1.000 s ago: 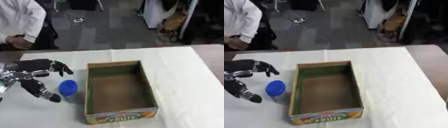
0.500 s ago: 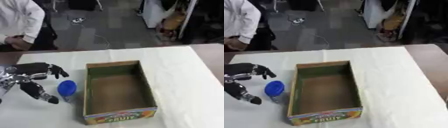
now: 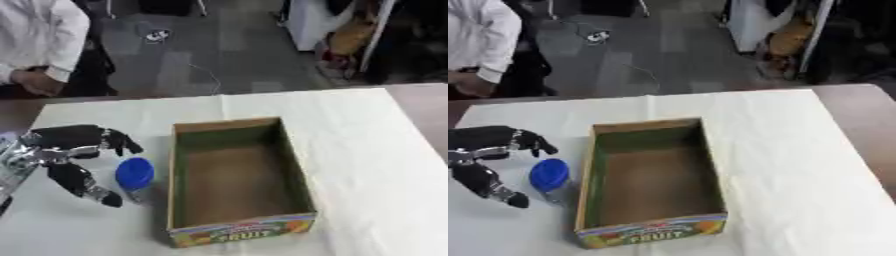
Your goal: Pick up objects on the table and place them in the box.
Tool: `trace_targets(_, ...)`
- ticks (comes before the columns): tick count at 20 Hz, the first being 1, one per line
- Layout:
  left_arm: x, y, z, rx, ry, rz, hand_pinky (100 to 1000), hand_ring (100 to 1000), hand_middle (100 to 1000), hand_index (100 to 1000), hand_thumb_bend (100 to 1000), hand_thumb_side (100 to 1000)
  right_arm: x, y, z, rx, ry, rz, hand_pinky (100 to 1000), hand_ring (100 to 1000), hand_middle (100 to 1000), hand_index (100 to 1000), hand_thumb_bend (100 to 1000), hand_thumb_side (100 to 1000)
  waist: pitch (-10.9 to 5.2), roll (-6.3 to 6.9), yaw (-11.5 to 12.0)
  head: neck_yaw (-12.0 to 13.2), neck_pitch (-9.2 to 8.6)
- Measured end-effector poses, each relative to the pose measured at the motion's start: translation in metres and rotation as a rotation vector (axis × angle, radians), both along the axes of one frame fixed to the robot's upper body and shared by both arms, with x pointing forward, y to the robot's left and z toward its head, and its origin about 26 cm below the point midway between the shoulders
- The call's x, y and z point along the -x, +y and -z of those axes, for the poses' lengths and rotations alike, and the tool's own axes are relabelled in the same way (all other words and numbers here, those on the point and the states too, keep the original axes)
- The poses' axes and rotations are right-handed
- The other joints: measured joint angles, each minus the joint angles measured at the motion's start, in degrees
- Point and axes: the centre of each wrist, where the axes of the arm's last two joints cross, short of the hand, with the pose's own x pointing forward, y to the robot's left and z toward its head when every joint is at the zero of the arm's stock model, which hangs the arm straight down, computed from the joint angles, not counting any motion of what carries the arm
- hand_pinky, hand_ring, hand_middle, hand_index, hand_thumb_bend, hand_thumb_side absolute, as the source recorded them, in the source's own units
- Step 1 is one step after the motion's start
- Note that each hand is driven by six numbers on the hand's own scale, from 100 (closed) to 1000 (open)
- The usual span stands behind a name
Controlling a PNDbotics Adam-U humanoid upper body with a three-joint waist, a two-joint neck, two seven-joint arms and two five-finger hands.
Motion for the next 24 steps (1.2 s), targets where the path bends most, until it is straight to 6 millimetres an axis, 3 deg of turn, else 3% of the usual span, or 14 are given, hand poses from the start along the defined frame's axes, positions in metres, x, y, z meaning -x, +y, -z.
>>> trace_targets(7, 0.0, 0.002, -0.002, 0.0, -0.04, 0.002, 808, 681, 798, 933, 812, 866, -0.001, 0.002, -0.004, 0.019, -0.021, -0.006, 324, 332, 433, 778, 100, 1000, 1.74, 0.51, -0.91, 0.69, -1.6)
trace_targets(10, 0.0, 0.003, -0.002, -0.01, -0.053, 0.002, 811, 688, 792, 921, 821, 821, -0.001, 0.003, -0.005, 0.024, -0.024, -0.01, 323, 333, 433, 777, 100, 1000, 1.97, 0.65, -1.18, 1.12, -1.6)
trace_targets(20, 0.0, 0.006, 0.001, -0.078, -0.083, -0.034, 811, 694, 766, 906, 813, 814, -0.002, 0.006, -0.011, 0.019, -0.028, -0.028, 322, 333, 433, 777, 100, 1000, 1.98, 1.58, -2.31, 3.08, -0.84)
trace_targets(24, 0.0, 0.008, 0.002, -0.095, -0.088, -0.046, 794, 676, 727, 896, 776, 749, -0.002, 0.007, -0.014, 0.023, -0.032, -0.035, 322, 332, 433, 777, 100, 1000, 2.36, 1.94, -2.77, 3.57, -0.37)
